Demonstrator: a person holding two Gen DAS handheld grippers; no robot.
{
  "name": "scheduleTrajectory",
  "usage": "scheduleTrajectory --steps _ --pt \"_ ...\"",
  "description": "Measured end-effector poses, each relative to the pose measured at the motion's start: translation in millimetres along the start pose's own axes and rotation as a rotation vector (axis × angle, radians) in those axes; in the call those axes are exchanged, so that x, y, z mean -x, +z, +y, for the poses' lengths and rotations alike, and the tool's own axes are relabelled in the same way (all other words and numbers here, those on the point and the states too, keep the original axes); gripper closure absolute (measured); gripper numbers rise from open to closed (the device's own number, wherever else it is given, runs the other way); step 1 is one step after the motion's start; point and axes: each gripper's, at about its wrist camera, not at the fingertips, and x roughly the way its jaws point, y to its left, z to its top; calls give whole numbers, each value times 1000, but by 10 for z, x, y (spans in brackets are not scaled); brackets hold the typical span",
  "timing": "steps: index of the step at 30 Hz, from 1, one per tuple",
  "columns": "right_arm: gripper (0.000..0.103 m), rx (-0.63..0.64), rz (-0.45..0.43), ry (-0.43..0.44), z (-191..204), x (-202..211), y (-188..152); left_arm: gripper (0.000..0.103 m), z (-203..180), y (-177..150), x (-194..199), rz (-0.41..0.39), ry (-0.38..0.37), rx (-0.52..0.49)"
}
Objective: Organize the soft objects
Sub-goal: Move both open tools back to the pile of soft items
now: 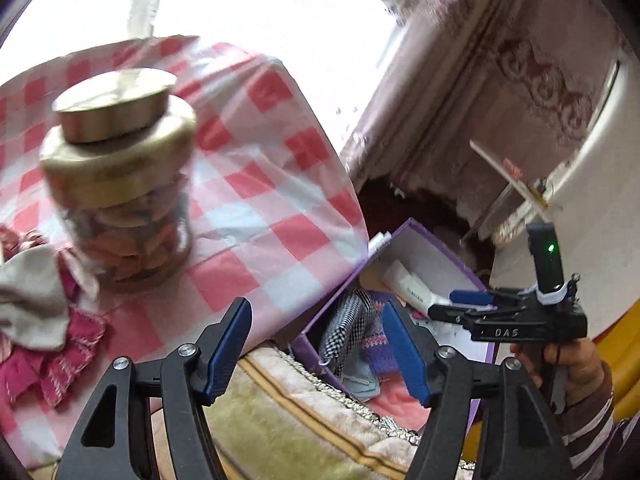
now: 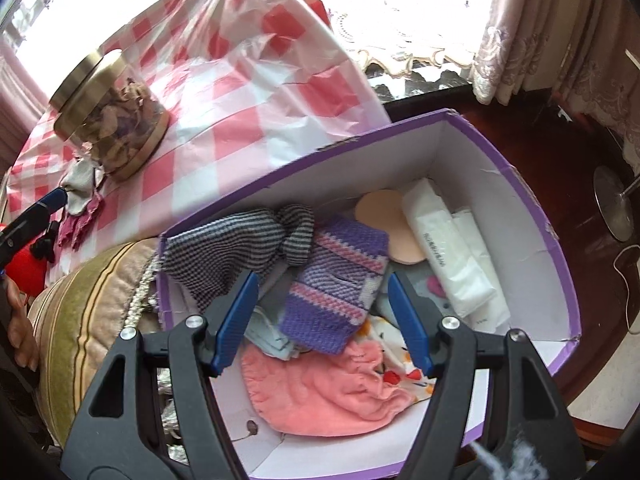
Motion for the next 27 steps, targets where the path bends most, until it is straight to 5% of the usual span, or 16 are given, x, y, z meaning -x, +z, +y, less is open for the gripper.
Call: scheduleTrajectory --steps 9,15,19,27 --pt "32 128 -45 130 689 306 73 34 622 -332 877 -152 143 158" --pt "32 216 -68 188 1200 440 160 34 1176 -708 1527 -240 317 292" --pt "32 284 -63 217 1563 435 213 34 1636 -942 1877 -270 460 467" --pt "32 474 -62 308 2488 421 387 34 2336 -1262 1928 -278 572 818"
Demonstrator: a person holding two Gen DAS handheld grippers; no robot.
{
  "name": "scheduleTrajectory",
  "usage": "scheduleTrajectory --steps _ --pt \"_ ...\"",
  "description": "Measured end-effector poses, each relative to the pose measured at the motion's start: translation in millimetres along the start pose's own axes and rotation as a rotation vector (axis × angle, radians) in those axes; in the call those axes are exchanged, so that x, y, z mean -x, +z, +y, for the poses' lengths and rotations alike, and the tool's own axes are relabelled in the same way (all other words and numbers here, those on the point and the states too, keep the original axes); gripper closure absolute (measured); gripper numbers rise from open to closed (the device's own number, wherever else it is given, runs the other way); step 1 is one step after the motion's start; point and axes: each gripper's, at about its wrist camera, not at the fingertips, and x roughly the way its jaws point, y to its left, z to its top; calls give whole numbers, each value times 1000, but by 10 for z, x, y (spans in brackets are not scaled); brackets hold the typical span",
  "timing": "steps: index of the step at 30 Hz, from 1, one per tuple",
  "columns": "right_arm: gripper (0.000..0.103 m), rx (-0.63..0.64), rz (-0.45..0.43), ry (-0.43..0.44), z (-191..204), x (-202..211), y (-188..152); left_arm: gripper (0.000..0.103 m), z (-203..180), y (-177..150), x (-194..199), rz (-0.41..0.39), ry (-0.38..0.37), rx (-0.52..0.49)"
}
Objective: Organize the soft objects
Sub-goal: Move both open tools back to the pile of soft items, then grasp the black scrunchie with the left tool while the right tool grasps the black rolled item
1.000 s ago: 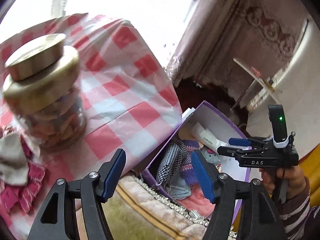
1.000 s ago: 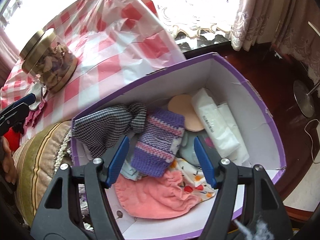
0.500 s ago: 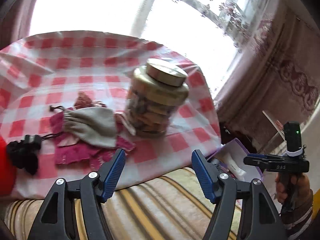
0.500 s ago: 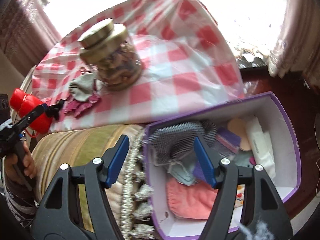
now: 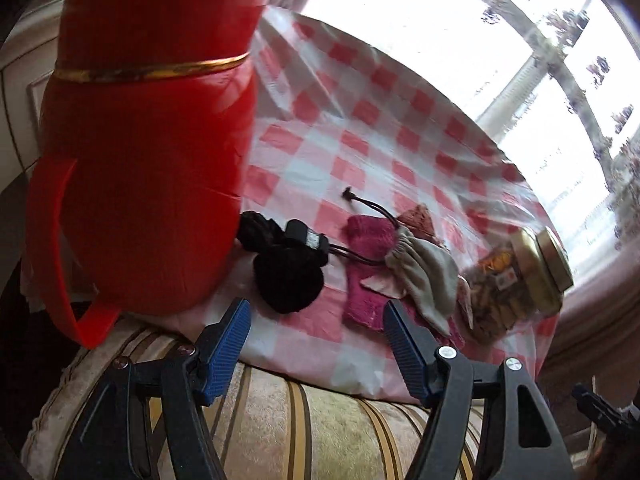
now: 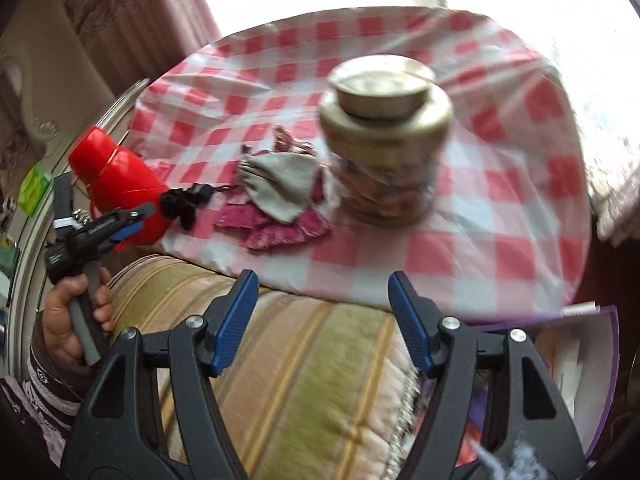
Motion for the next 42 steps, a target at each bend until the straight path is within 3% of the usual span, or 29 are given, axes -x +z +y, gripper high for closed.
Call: scheduleTrajectory --steps 3,8,12,19,22,24,29,36,42 --pt "32 65 -3 35 282 -170 174 34 78 41 -188 20 50 107" --pt "32 145 10 73 620 -491 390 34 46 99 -349 -5 77 177" --pt "32 171 35 89 744 -710 493 34 95 149 -518 -14 139 235" --pt "32 195 72 119 861 -1040 620 36 1 142 -608 -68 179 185" --pt "32 216 88 131 940 -1187 660 59 -1 130 -618 -82 187 171" --pt "32 233 101 140 1013 -1299 695 70 2 117 -620 -83 176 163" --pt "32 276 119 155 1190 -1525 764 82 73 74 -576 -88 114 168" --pt "32 354 135 148 1393 -1893 901 84 203 -131 -258 -149 14 198" --pt "32 485 172 154 1661 -2212 927 84 298 -232 -77 -141 -38 207"
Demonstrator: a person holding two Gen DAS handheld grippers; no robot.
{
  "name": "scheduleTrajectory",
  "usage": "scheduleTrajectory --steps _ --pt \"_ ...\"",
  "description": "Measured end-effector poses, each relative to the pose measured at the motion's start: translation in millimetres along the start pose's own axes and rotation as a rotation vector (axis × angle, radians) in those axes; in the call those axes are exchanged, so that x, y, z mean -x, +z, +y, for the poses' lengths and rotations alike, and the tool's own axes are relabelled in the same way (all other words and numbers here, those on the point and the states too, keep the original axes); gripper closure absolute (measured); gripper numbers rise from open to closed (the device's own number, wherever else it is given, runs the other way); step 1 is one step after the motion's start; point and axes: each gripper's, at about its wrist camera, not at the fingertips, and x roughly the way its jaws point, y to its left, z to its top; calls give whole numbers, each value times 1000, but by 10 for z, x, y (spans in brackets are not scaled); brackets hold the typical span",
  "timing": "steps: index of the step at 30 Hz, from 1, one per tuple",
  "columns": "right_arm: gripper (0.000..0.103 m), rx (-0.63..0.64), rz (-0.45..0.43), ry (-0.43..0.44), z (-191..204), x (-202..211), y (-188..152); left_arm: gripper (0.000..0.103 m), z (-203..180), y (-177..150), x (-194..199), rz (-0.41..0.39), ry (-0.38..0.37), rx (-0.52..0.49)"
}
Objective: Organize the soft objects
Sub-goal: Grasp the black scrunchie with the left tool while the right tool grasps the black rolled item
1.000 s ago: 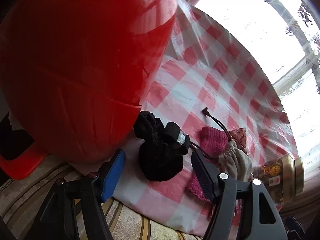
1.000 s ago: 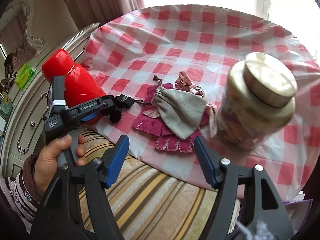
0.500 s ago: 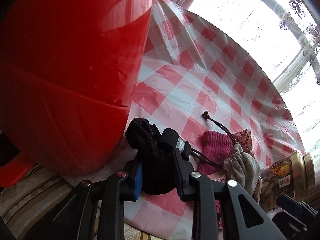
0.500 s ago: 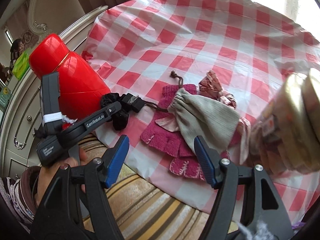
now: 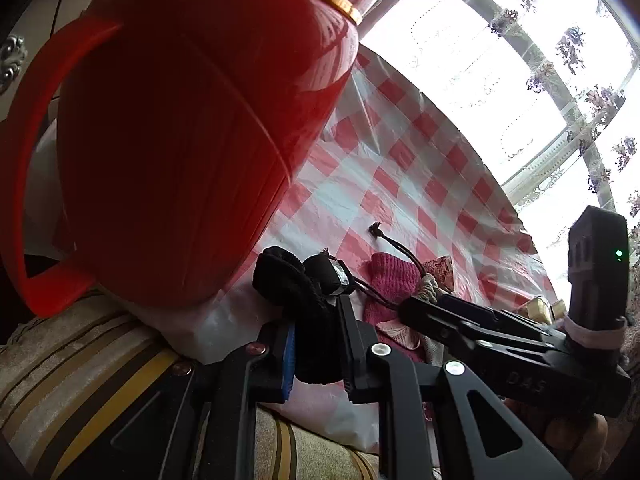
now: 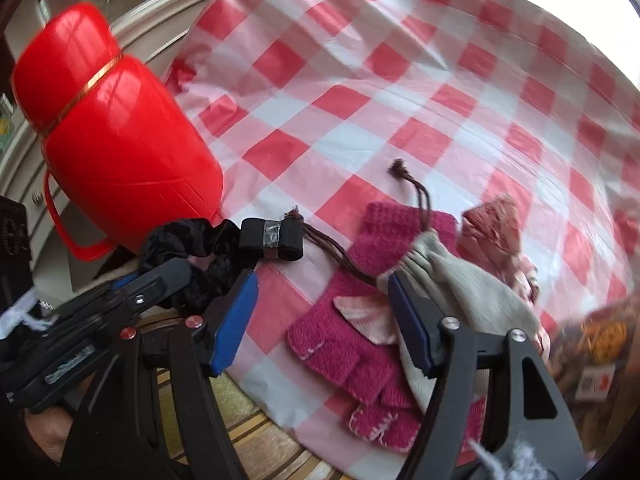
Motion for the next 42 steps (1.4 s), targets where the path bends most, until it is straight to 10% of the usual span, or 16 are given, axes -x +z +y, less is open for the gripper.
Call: scheduleTrajectory --steps 23,26,42 --pt "37 -27 26 76 183 -653 147 84 167 -57 29 29 -11 50" --pt "55 -26 14 111 206 -626 127 85 139 -34 -20 34 -17 52" --pt "56 -210 -93 79 -175 252 -225 85 -75 -49 147 -28 -132 -21"
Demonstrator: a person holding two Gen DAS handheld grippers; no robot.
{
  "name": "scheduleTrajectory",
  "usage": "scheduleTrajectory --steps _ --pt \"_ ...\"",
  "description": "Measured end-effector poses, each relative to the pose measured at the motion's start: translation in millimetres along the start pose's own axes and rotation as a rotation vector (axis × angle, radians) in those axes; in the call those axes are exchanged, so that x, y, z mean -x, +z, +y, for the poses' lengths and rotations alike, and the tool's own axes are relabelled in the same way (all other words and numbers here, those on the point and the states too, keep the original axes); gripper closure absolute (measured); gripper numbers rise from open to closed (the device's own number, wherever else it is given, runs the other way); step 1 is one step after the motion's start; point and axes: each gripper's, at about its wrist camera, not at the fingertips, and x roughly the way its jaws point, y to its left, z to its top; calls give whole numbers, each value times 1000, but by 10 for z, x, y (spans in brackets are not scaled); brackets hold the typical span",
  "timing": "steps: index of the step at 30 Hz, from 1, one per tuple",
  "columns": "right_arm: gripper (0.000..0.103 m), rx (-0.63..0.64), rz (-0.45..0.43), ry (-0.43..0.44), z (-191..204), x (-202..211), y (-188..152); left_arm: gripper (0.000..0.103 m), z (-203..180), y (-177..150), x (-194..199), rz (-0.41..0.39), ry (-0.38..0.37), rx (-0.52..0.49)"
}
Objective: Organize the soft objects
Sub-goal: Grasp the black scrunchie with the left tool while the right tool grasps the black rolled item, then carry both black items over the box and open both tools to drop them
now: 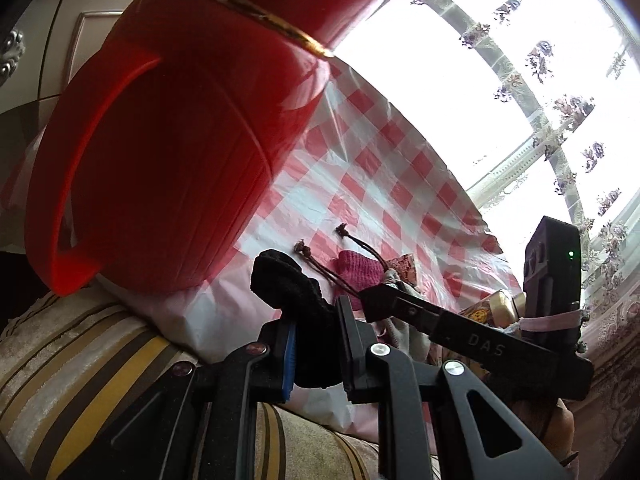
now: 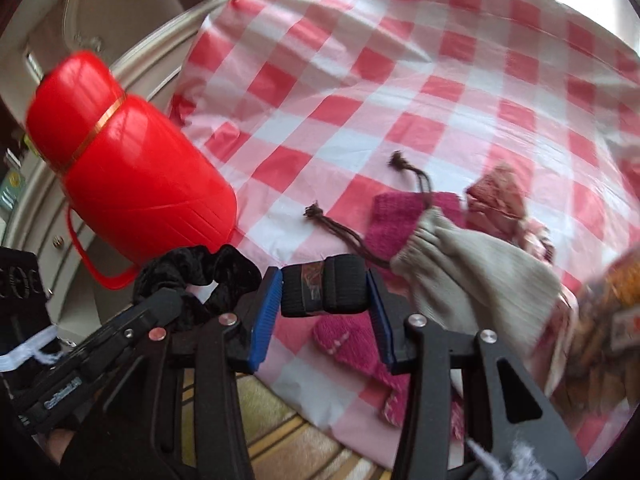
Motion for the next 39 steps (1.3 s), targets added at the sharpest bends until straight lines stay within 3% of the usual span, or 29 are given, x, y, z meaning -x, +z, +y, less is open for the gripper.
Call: scheduleTrajectory --steps 8,20,31,39 --pt "56 -112 -123 -64 -204 998 -430 85 -348 -20 184 -15 -101 -100" --pt "56 -330 -243 -242 -768 2435 -1629 85 -1118 -446 417 76 -245 -264" --pt "56 -539 -255 -391 -1246 3153 -2903 85 -2120 -1283 444 315 -460 -494" --pt "56 -634 -220 -492 -1494 3213 -3558 85 -2677 -1956 391 584 -593 -608"
